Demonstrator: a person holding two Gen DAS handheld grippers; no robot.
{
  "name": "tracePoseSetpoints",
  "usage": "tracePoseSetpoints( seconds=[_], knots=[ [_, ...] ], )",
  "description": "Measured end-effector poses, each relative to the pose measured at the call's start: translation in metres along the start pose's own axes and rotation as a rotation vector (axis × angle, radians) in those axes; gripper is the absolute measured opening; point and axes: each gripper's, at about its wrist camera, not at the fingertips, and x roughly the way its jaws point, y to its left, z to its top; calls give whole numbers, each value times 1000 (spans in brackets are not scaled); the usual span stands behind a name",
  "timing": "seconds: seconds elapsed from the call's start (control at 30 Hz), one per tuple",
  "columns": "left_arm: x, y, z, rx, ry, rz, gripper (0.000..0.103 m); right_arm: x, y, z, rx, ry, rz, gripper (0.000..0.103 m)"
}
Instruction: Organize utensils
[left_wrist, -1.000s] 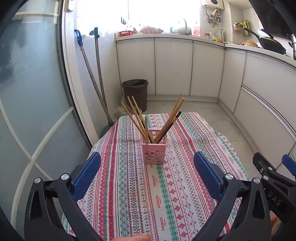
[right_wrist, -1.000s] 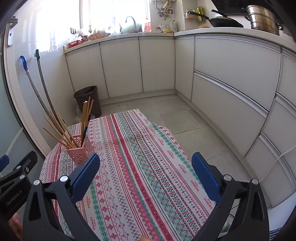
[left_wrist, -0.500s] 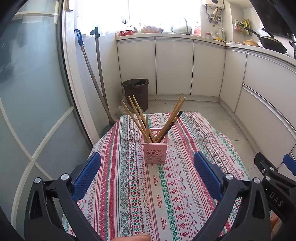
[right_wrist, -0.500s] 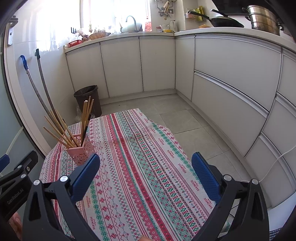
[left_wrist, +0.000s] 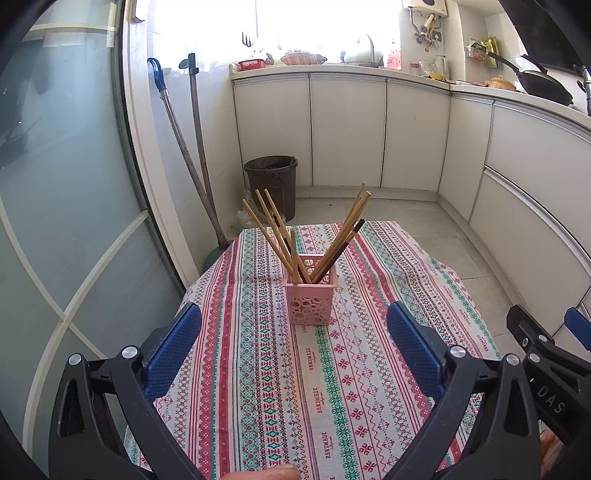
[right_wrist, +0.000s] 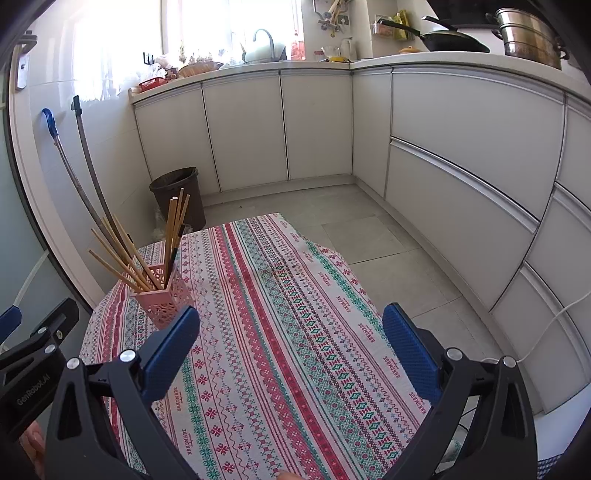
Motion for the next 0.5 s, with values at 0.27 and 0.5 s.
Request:
tracePoseSetpoints(
  seconds=[0.27,0.5],
  knots=[
    [1,1,1,-7,7,-2,96,1,0,-2,-2,5,1,97],
    [0,-1,0,5,-2,4,96,3,1,-2,-8,10,4,97]
  ],
)
